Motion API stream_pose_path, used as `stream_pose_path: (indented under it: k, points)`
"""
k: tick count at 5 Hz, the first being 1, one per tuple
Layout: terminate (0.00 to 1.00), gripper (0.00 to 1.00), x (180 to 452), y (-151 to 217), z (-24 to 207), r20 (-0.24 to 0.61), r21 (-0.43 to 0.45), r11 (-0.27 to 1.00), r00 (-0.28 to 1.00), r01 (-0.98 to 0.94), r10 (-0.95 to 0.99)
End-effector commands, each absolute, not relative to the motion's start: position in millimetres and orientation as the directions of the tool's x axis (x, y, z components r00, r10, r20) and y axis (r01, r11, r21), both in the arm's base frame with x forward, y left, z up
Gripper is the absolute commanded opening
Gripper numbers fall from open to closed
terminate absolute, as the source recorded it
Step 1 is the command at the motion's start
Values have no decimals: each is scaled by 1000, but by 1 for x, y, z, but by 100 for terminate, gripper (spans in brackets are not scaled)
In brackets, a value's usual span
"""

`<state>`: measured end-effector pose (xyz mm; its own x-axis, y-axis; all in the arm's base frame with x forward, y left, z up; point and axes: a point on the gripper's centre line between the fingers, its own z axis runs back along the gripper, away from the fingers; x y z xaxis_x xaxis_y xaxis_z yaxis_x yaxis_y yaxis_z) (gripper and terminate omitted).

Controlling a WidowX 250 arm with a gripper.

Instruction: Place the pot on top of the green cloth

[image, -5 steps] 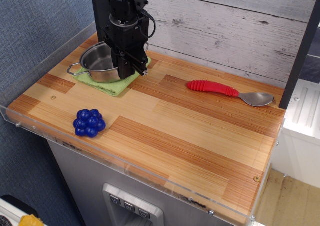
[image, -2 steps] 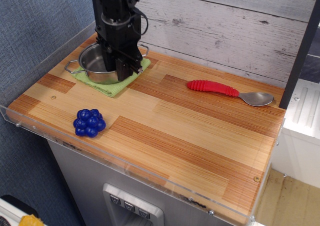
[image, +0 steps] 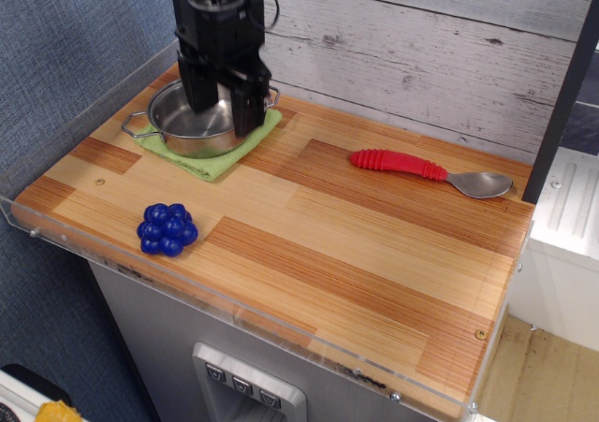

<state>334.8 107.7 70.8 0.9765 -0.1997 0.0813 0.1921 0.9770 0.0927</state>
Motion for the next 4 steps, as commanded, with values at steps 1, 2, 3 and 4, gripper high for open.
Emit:
stream_pose_path:
  k: [1,2,3,4]
  points:
    - [0,100,310,121,115,178,89,995,982,47,-62]
    - [0,100,318,106,122,197,43,999,980,8,-16]
    - [0,100,327,85,126,216,-67,987,964,-147,158]
    - [0,100,325,61,135,230,-133,969,944,-209,236]
